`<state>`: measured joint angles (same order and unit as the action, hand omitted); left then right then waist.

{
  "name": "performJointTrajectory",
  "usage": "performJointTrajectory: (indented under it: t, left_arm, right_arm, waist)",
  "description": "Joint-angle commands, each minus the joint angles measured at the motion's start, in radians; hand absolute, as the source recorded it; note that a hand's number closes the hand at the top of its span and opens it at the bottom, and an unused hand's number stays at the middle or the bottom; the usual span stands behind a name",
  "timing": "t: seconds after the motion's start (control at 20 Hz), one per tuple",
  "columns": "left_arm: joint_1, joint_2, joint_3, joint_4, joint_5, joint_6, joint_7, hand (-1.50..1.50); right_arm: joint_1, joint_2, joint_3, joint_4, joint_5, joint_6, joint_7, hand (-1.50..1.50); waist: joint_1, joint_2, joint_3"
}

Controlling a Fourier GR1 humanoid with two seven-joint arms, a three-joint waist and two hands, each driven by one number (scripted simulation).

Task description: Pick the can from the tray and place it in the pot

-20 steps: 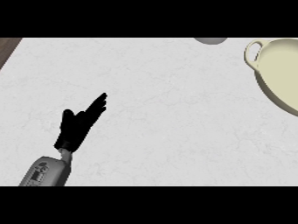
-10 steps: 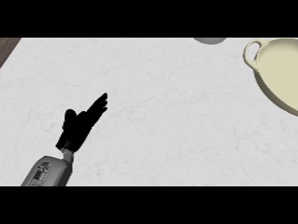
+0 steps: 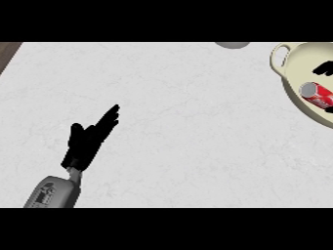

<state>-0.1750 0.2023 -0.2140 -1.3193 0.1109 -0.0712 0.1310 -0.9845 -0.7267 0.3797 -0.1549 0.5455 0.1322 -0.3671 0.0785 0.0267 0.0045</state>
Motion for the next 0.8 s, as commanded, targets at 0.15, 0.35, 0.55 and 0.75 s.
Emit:
performJointTrajectory:
  t: [0.15, 0.35, 0.55, 0.75]
  left_arm:
    - [0.017, 0.014, 0.011, -0.013, -0.009, 0.007, -0.010, 0.00]
    - [0.017, 0.017, 0.021, 0.006, 0.004, -0.007, -0.003, 0.00]
    - [0.044, -0.021, -0.008, -0.007, -0.017, 0.020, -0.013, 0.00]
    - [0.031, 0.002, 0.002, -0.037, -0.011, 0.003, 0.005, 0.00]
  right_arm:
    - [-0.041, 0.049, -0.273, 0.010, -0.270, -0.006, -0.133, -1.50]
    - [-0.086, 0.007, -0.430, 0.046, -0.417, 0.010, -0.118, -1.50]
    - [-0.094, -0.076, -0.528, 0.074, -0.506, -0.016, -0.098, -1.50]
    - [-0.082, -0.152, -0.598, 0.089, -0.571, 0.023, -0.106, -1.50]
  waist:
    - [-0.024, -0.006, 0.003]
    - [-0.026, -0.001, 0.002]
    - [-0.029, 0.000, 0.001]
    - [-0.019, 0.004, 0.002]
